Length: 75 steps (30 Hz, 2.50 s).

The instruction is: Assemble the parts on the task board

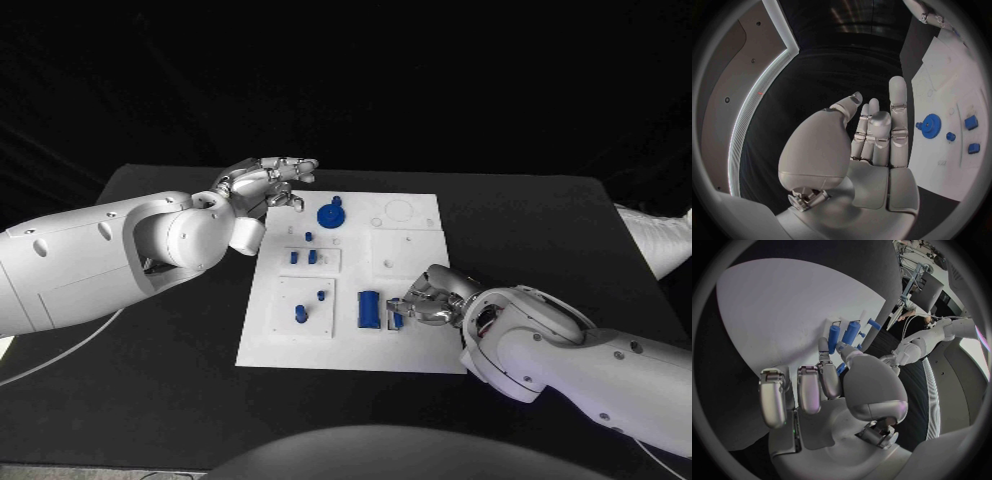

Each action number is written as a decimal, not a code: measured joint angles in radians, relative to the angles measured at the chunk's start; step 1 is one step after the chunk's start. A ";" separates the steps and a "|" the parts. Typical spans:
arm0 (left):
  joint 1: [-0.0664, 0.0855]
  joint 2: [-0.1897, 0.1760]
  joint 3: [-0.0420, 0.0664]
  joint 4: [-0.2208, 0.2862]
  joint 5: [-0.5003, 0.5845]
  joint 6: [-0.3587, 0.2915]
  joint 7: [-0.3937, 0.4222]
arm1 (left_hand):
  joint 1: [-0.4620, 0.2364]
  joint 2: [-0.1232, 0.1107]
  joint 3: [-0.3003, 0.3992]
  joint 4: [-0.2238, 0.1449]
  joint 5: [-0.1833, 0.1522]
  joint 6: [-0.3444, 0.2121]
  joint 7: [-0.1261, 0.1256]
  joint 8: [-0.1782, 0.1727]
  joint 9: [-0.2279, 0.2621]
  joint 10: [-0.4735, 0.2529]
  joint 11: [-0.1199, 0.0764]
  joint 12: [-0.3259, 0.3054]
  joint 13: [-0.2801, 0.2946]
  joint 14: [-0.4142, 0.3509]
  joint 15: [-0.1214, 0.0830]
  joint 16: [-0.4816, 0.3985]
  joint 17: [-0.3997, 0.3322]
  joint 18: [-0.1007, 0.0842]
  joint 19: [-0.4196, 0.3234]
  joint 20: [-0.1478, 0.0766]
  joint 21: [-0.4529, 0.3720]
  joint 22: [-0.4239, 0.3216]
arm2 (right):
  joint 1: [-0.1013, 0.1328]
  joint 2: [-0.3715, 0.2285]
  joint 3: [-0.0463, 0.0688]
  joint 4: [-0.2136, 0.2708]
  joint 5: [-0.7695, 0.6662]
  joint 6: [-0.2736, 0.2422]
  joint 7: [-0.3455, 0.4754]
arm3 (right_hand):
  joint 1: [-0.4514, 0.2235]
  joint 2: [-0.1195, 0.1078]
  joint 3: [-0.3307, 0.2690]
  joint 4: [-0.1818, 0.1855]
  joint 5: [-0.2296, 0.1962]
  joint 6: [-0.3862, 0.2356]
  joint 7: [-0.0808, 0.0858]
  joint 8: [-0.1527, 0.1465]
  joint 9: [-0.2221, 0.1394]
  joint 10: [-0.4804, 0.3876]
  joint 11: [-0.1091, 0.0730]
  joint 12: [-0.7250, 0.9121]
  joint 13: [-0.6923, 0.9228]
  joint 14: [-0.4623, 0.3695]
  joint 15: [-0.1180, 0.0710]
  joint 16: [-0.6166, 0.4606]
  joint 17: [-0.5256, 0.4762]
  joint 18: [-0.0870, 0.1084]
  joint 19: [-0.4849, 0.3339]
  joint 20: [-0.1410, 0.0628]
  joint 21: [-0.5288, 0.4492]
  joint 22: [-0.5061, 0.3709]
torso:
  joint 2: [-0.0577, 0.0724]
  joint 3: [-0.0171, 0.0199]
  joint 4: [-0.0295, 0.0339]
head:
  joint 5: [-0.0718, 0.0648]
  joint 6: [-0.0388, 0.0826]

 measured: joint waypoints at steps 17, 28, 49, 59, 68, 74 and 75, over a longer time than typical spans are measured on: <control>0.000 -0.001 0.000 0.000 -0.001 0.000 -0.001 | 0.000 0.000 0.000 0.000 0.000 -0.001 0.001 0.004 0.000 -0.004 0.004 0.006 -0.002 -0.007 0.008 -0.006 -0.015 0.000 -0.004 0.004 0.000 0.000 | -0.001 0.000 -0.001 0.006 -0.005 0.004 -0.003 | -0.009 0.001 -0.009 0.009 0.000 0.008 -0.001 0.004 0.004 0.003 -0.003 0.009 0.000 0.000 0.000 0.004 0.000 0.000 0.000 0.000 0.004 0.000 | 0.000 0.0010 -0.0007 | 0.004 -0.003; 0.000 -0.001 0.000 0.000 -0.001 0.000 -0.001 | 0.000 0.000 0.000 0.000 0.000 -0.004 0.003 0.004 0.000 -0.004 0.004 0.006 -0.002 -0.007 0.007 -0.006 -0.016 0.000 -0.004 0.004 0.000 0.000 | -0.002 0.000 -0.002 0.008 -0.008 0.010 -0.003 | -0.009 0.001 -0.009 0.009 0.000 0.008 -0.001 0.004 0.004 0.000 -0.006 0.009 0.000 0.000 0.000 0.004 0.000 0.000 0.000 0.000 0.004 0.000 | 0.000 0.0008 -0.0003 | 0.005 -0.005; 0.000 0.000 0.000 0.000 -0.004 0.000 -0.001 | 0.000 0.000 0.000 0.000 0.000 -0.004 0.003 0.004 0.000 -0.004 0.004 0.006 -0.002 -0.010 0.005 -0.006 -0.016 0.000 -0.004 0.004 -0.002 0.000 | -0.002 0.000 -0.003 0.008 -0.010 0.016 -0.001 | -0.119 -0.026 -0.182 0.140 -0.111 0.008 -0.001 0.023 0.011 0.000 -0.006 0.009 0.001 0.004 -0.004 0.004 0.001 0.000 0.000 -0.007 0.004 0.000 | 0.000 0.0005 -0.0005 | 0.007 -0.006; 0.000 -0.001 0.000 0.000 -0.005 0.000 -0.001 | 0.000 0.000 0.000 0.000 0.000 -0.004 0.003 0.004 0.000 -0.004 0.004 0.006 -0.003 -0.010 0.005 -0.013 -0.019 0.000 -0.004 0.004 -0.006 0.000 | -0.003 -0.004 -0.003 0.011 -0.011 0.016 0.002 | -0.098 -0.004 -0.225 0.155 -0.111 0.008 -0.001 0.027 0.013 0.000 -0.006 0.009 0.000 0.004 -0.003 0.004 0.000 0.000 0.000 -0.007 0.004 0.000 | 0.000 0.0007 -0.0004 | 0.007 -0.006; 0.000 -0.001 0.000 -0.001 -0.005 0.000 -0.001 | 0.000 0.000 0.000 0.000 0.000 -0.004 0.003 0.004 0.000 -0.004 0.004 0.006 -0.003 -0.009 0.005 -0.013 -0.019 0.000 -0.004 0.004 -0.006 0.000 | -0.003 -0.031 -0.003 0.022 -0.010 0.020 0.027 | 0.043 -0.020 -0.265 0.079 -0.130 -0.005 0.001 0.035 0.015 0.000 -0.006 -0.007 0.001 0.004 -0.003 0.004 0.000 0.000 0.000 -0.007 0.004 0.000 | 0.000 0.0012 -0.0009 | 0.005 -0.003; 0.000 -0.002 0.000 -0.002 -0.005 0.001 -0.001 | 0.000 0.000 0.000 0.000 0.000 -0.004 0.003 0.004 0.000 -0.004 0.004 0.006 -0.003 -0.009 0.005 -0.013 -0.019 0.000 -0.004 0.004 -0.006 0.000 | -0.003 -0.039 -0.003 0.025 -0.009 0.026 0.049 | 0.049 -0.020 -0.270 0.074 -0.142 -0.005 0.001 0.035 0.015 0.000 -0.006 -0.011 0.002 0.004 -0.003 0.004 0.000 0.000 0.000 -0.007 0.004 0.000 | -0.001 0.0012 -0.0013 | 0.005 0.000; 0.000 -0.002 0.000 -0.002 -0.005 0.001 -0.001 | 0.000 0.000 0.000 0.000 0.000 -0.004 0.003 0.004 0.000 -0.004 0.004 0.006 -0.003 -0.009 0.005 -0.013 -0.019 0.000 -0.004 0.004 -0.006 0.000 | -0.003 -0.039 -0.003 0.025 -0.008 0.027 0.052 | 0.049 -0.019 -0.275 0.076 -0.146 -0.005 0.001 0.035 0.015 0.000 -0.006 -0.011 0.002 0.004 -0.003 0.004 0.000 0.000 0.000 -0.007 0.004 0.000 | -0.001 0.0012 -0.0013 | 0.004 0.001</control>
